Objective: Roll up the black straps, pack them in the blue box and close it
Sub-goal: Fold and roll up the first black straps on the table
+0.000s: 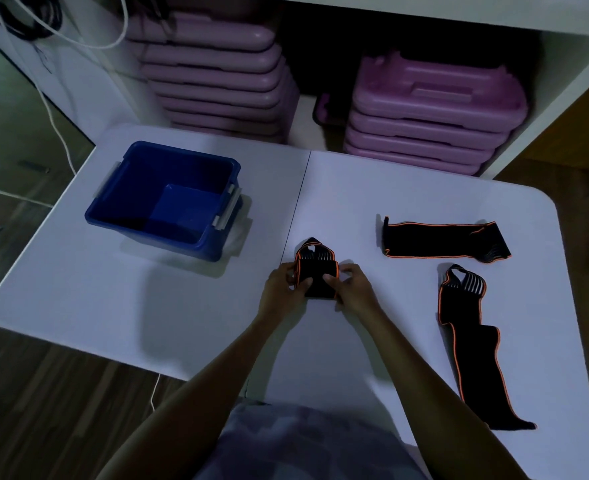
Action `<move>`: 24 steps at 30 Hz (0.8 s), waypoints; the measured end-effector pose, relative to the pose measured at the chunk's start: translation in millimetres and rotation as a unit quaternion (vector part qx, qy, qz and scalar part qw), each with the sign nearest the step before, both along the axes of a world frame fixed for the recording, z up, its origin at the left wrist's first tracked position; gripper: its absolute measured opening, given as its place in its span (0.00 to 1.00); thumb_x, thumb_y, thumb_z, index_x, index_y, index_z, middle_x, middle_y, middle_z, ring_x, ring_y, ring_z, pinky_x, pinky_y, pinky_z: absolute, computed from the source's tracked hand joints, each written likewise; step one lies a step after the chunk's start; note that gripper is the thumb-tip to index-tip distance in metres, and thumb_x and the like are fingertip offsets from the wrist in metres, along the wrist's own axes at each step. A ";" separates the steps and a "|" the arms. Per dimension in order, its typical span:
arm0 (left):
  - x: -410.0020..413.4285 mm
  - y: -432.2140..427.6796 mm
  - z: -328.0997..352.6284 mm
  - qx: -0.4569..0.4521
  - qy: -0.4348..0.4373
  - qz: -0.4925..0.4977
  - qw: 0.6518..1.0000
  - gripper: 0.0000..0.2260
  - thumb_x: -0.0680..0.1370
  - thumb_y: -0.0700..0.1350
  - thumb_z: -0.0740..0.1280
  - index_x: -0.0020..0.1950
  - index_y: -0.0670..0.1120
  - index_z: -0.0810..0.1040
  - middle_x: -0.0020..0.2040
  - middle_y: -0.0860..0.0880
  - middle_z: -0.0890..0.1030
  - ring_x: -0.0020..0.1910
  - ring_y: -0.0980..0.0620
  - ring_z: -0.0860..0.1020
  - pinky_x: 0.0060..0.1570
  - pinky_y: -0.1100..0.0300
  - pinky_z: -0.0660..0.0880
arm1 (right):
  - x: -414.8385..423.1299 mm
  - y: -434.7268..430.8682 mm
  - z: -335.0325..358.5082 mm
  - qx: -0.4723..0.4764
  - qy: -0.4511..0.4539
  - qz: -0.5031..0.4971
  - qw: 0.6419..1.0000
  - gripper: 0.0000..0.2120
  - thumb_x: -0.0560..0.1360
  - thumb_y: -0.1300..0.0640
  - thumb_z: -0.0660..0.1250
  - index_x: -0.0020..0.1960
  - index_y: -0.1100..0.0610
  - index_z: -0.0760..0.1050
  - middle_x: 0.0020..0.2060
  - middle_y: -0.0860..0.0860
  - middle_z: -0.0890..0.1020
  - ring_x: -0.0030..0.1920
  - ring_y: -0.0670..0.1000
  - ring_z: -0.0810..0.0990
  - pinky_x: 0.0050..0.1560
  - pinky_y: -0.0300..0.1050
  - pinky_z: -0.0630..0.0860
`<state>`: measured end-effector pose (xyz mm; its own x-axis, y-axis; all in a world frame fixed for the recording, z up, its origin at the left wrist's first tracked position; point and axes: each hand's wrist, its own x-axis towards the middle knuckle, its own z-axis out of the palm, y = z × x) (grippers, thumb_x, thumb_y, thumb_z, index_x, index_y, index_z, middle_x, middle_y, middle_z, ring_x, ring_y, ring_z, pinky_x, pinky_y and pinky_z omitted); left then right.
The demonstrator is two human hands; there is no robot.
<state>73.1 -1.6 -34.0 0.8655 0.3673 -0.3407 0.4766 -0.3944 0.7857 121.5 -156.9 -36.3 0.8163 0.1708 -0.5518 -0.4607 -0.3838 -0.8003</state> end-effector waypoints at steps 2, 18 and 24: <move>1.5 -3.7 0.3 0.000 0.020 0.033 0.999 0.16 0.77 0.51 0.65 0.62 0.46 0.74 0.45 0.51 0.78 0.44 0.54 0.76 0.41 0.62 0.70 | 4.1 -1.0 0.3 0.015 -0.006 0.014 1.000 0.13 0.71 0.53 0.73 0.49 0.54 0.71 0.37 0.58 0.77 0.27 0.52 0.76 0.26 0.45 0.75; -53.7 84.9 -4.3 0.116 0.020 0.043 0.992 0.07 0.77 0.45 0.62 0.48 0.45 0.79 0.44 0.45 0.81 0.40 0.46 0.78 0.37 0.55 0.75 | -39.7 85.4 21.0 0.011 0.010 0.079 0.997 0.08 0.72 0.62 0.72 0.45 0.66 0.76 0.32 0.57 0.79 0.23 0.42 0.77 0.24 0.33 0.73; -114.3 180.8 0.3 0.119 0.019 0.134 0.984 0.09 0.75 0.48 0.67 0.51 0.46 0.83 0.45 0.47 0.84 0.42 0.46 0.81 0.42 0.54 0.76 | -79.7 188.6 17.6 0.023 0.054 0.158 0.986 0.08 0.72 0.63 0.72 0.38 0.65 0.75 0.27 0.56 0.79 0.23 0.46 0.78 0.28 0.40 0.77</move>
<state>-41.2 179.2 -33.7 0.7153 0.6534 -0.2477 0.6152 -0.4208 0.6667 41.8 31.7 -18.7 0.6553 0.4343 -0.6180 -0.4071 -0.4860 -0.7733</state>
